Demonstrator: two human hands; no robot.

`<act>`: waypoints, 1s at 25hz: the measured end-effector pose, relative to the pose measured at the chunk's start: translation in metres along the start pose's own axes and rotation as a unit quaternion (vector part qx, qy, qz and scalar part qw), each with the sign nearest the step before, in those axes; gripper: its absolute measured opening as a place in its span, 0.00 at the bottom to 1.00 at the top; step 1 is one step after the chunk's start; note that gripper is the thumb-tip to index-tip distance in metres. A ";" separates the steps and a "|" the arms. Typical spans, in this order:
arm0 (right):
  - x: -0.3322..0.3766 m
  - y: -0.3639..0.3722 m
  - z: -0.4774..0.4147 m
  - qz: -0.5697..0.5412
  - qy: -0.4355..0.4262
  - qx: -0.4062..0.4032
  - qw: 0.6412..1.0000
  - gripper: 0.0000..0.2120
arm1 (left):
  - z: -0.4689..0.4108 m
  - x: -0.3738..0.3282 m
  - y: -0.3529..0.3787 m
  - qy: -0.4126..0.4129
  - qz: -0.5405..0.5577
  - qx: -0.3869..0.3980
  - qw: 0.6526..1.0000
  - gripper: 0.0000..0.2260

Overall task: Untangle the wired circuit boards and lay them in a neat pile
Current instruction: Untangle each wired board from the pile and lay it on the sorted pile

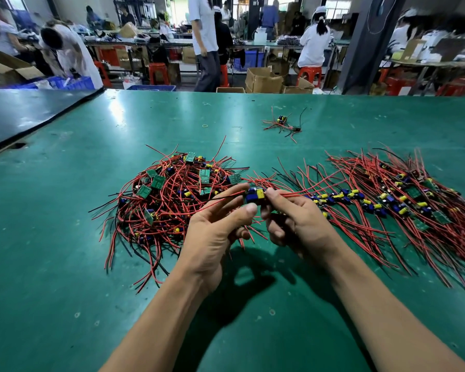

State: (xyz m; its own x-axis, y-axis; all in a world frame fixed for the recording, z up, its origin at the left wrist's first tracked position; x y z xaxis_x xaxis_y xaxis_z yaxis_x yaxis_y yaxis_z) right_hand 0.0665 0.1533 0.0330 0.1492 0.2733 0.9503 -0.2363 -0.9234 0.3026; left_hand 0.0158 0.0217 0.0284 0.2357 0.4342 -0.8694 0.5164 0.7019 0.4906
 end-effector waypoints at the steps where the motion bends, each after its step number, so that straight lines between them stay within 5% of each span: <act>1: 0.000 -0.001 0.000 -0.036 0.018 0.003 0.999 0.12 | 0.000 0.002 0.002 -0.011 0.021 0.022 0.999 0.18; 5: -0.001 -0.004 0.007 -0.084 0.109 0.045 0.990 0.12 | 0.001 0.008 0.009 -0.102 0.060 0.069 0.991 0.12; 8: -0.002 -0.002 0.009 -0.006 0.122 0.071 0.990 0.11 | 0.003 0.013 0.013 -0.152 0.011 0.078 0.985 0.21; 19: -0.010 -0.017 -0.002 0.182 0.075 -0.006 0.980 0.10 | 0.003 0.025 0.005 -0.132 -0.025 0.000 0.991 0.03; 22: -0.012 -0.017 -0.002 0.187 0.076 0.003 0.979 0.05 | 0.003 0.029 0.003 -0.122 -0.063 -0.016 0.990 0.02; 25: -0.013 -0.017 0.000 0.153 0.066 0.029 0.986 0.10 | 0.001 0.030 0.002 -0.115 -0.073 -0.013 0.991 0.02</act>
State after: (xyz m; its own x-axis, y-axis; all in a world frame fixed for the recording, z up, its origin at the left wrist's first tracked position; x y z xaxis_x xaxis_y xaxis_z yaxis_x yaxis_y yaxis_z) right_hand 0.0685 0.1656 0.0152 -0.0466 0.0094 0.9989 -0.1952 -0.9808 0.0001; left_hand 0.0251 0.0356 0.0029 0.3429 0.1895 -0.9200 0.5384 0.7630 0.3578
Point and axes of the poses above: each hand's wrist, its own z-axis away from the middle knuckle, its own y-axis out of the palm, x = y × z, the point moved 5 cm from there along -z, towards the middle knuckle
